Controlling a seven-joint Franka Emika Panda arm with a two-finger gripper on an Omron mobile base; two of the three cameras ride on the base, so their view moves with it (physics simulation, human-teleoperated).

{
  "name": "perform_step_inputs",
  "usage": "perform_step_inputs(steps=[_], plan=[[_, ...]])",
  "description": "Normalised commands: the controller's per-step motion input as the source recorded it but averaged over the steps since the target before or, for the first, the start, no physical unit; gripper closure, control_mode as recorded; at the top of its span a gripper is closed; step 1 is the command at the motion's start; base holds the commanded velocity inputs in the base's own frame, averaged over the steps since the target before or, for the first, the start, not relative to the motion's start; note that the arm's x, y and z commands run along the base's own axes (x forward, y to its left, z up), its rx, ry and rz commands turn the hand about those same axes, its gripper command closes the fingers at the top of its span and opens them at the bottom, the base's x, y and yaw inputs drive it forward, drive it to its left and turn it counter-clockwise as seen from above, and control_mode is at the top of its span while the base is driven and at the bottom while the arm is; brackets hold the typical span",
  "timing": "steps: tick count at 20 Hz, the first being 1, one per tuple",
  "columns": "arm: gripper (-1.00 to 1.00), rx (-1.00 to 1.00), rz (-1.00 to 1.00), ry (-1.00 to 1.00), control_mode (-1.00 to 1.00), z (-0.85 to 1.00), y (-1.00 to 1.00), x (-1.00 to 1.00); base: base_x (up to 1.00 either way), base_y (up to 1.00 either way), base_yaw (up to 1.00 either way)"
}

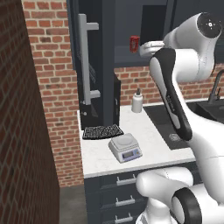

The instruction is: Pick the yogurt and place it on the digital scale for weighing, and close the cabinet.

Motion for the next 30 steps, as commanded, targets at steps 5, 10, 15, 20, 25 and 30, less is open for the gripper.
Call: perform_step_inputs(steps=[5,10,15,20,25,30], plan=[[-1.00,-0.01,-0.05,0.00,-1.00,0.00,0.00,0.35,0.00,0.00,0.00],[-1.00,0.00,0.00,-0.04,-1.00,0.00,0.00,0.38,0.00,0.00,0.00],[-1.00,0.00,0.00,-0.01,-1.00,0.00,0.00,0.45,0.00,0.00,0.00],[-1.00,-0.01,-0.01,-0.03,-1.00,0.01,0.00,0.21,0.00,0.00,0.00],[-1.00,-0.02,-0.04,0.00,-1.00,0.05,0.00,0.07,0.00,0.00,0.00],[-1.00,-0.03,-0.04,0.02,-1.00,0.03,0.00,0.14,0.00,0.00,0.00]])
